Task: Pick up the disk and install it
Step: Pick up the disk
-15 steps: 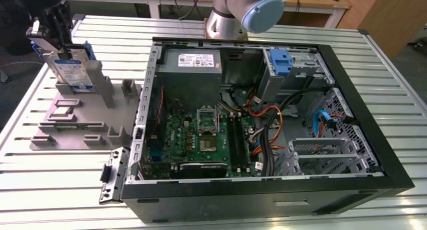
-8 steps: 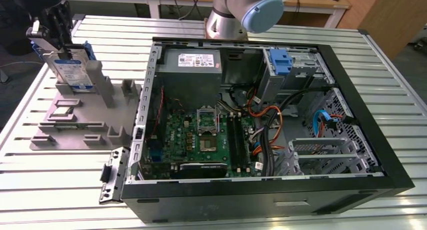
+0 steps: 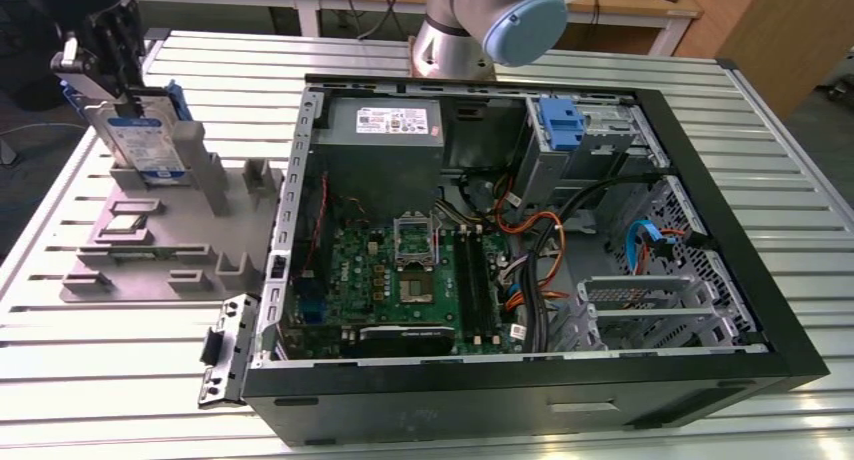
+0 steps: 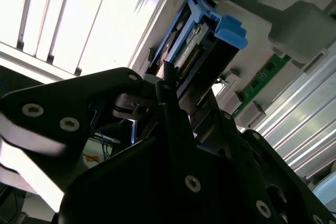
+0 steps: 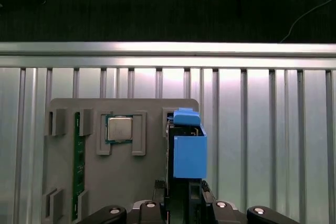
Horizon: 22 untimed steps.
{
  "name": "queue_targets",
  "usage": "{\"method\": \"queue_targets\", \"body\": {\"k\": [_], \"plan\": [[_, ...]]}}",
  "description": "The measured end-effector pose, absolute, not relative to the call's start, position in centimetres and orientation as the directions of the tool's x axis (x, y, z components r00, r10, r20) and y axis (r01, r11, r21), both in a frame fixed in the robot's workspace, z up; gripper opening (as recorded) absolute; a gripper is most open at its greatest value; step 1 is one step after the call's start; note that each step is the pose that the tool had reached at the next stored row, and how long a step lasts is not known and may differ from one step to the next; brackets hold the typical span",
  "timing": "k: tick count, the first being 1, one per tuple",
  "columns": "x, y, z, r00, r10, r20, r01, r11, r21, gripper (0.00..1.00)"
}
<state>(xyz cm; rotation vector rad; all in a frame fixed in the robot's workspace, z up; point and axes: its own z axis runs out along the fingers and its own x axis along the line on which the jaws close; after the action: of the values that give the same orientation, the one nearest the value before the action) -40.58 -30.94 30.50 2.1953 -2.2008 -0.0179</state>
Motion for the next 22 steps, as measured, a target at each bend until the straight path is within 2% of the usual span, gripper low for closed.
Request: {"method": "queue_targets", "body": {"k": [17, 22], "plan": [[-40.6, -30.9, 34.8, -0.002, -1.0, 0.015, -0.999, 0.003, 0.032, 0.35], [-40.6, -30.9, 34.9, -0.002, -1.0, 0.015, -0.999, 0.003, 0.032, 0.35]]}}
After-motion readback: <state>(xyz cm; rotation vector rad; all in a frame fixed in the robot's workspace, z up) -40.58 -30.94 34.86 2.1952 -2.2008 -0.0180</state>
